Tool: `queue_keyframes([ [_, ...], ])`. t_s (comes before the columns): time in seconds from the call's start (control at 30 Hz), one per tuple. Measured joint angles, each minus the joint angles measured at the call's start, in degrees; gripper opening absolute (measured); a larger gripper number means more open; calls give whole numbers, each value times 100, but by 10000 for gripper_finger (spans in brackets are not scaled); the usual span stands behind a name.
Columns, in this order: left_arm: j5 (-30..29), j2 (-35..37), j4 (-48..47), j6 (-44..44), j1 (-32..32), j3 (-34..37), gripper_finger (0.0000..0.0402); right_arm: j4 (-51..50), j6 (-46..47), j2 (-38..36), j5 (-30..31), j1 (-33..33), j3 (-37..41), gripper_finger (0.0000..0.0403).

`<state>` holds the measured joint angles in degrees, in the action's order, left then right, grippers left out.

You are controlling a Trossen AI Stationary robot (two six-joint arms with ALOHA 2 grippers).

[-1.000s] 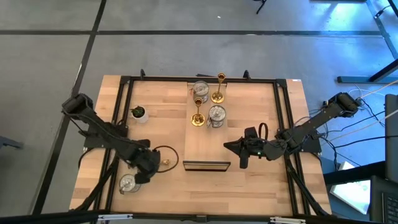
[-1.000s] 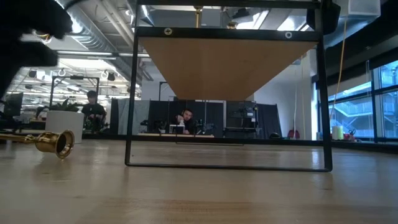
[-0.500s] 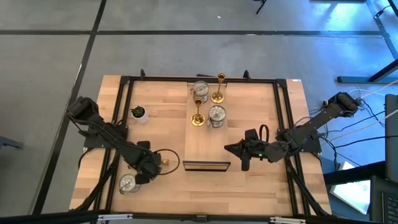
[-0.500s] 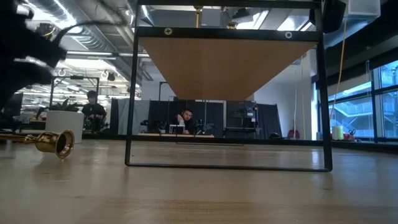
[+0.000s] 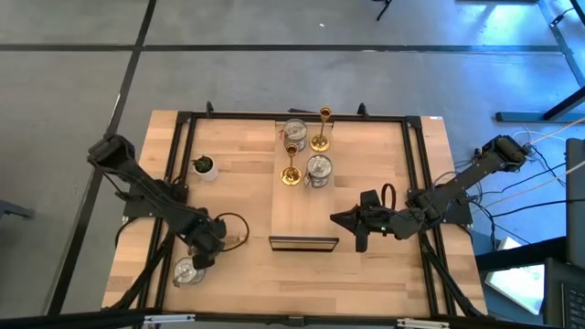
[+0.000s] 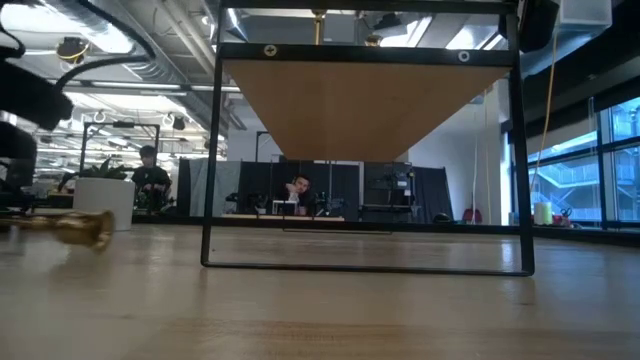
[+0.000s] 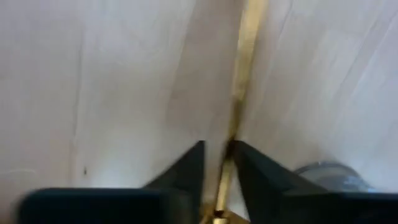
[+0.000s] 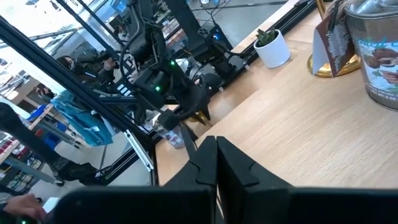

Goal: Pick & Place candle stick holders
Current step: Put the gold candle holder on the shelf

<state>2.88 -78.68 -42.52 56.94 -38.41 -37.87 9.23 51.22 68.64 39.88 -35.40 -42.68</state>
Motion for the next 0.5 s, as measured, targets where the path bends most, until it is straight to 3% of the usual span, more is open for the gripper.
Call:
queue_keyframes([
  [0.07, -190, 84, -34, 119, 12, 0, 24, 2, 0, 0, 0, 0, 0, 1],
  [0.1, -310, 135, -75, 208, 26, 0, 17, 0, 0, 0, 0, 0, 0, 1],
  [0.33, -1028, 939, -257, 984, 98, -37, 12, 89, 0, 0, -4, -2, 0, 1],
  [0.5, -2301, 1928, -141, 1413, -22, -401, 12, 449, -221, 0, -298, 2, 0, 1],
])
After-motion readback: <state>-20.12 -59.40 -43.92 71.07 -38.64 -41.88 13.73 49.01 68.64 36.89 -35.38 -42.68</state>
